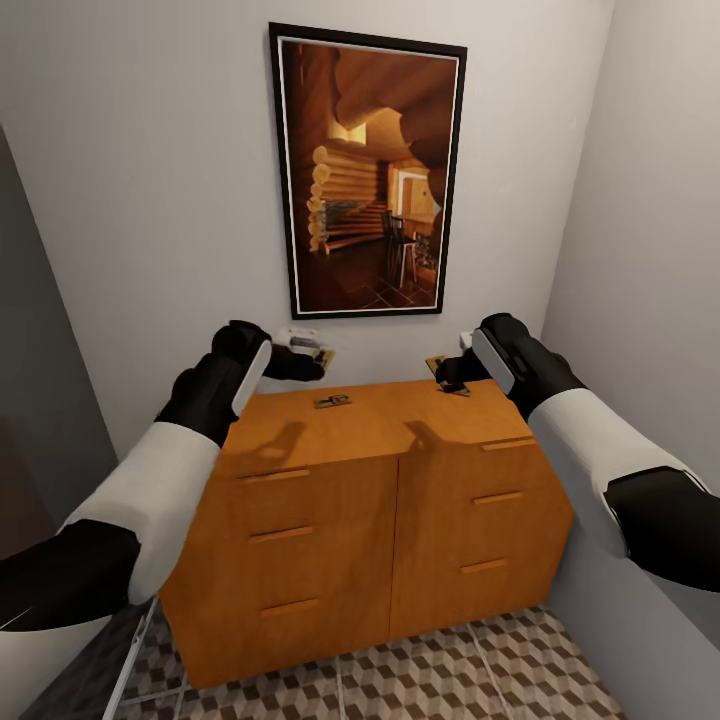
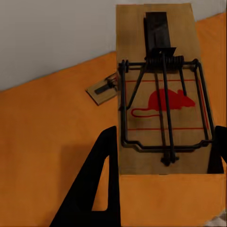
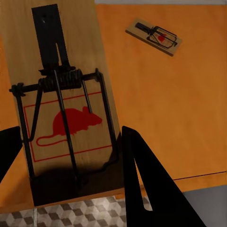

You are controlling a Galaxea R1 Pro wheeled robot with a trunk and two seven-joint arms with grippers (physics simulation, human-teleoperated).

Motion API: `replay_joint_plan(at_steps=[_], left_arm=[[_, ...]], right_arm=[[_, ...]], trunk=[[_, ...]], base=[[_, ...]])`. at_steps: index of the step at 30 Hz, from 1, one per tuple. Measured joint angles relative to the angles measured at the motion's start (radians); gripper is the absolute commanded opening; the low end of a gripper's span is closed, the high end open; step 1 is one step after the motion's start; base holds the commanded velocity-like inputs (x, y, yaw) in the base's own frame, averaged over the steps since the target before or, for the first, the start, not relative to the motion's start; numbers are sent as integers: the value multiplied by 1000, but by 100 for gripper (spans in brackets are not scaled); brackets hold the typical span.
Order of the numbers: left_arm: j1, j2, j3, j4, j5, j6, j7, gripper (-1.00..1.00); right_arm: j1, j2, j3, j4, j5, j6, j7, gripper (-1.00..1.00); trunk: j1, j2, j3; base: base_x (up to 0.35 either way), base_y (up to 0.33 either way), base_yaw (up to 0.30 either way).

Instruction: Take the four mousetraps from the cabinet in the bathroom and place them on the bathroom floor. Make sure all four end up on the same floor surface, and ensure that at least two of them are either under or directly next to the same bathroom sink.

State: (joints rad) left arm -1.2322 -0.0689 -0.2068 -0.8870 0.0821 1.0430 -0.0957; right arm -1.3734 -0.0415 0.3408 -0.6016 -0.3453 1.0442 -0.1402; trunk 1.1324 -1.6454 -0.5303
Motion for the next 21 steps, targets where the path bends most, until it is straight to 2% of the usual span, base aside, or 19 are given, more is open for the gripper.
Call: replay_joint_plan(at_steps=[8,12,21], left_arm=[[0,8,6,-24,-4,0,0,-100],[0,21,8,-35,-9,0,1,-100],[0,26,26,-38,-12,0,2,-100]], right_arm=[[0,1,1,0,-1,0,0,-100],[0,1,1,0,3,0,0,-100],[0,2,0,0,5,0,0,-100]], trunk=[[0,0,0],[1,0,0],[1,0,0]], base=[[-24,0,0],[-268,0,0],[-335,0,0]])
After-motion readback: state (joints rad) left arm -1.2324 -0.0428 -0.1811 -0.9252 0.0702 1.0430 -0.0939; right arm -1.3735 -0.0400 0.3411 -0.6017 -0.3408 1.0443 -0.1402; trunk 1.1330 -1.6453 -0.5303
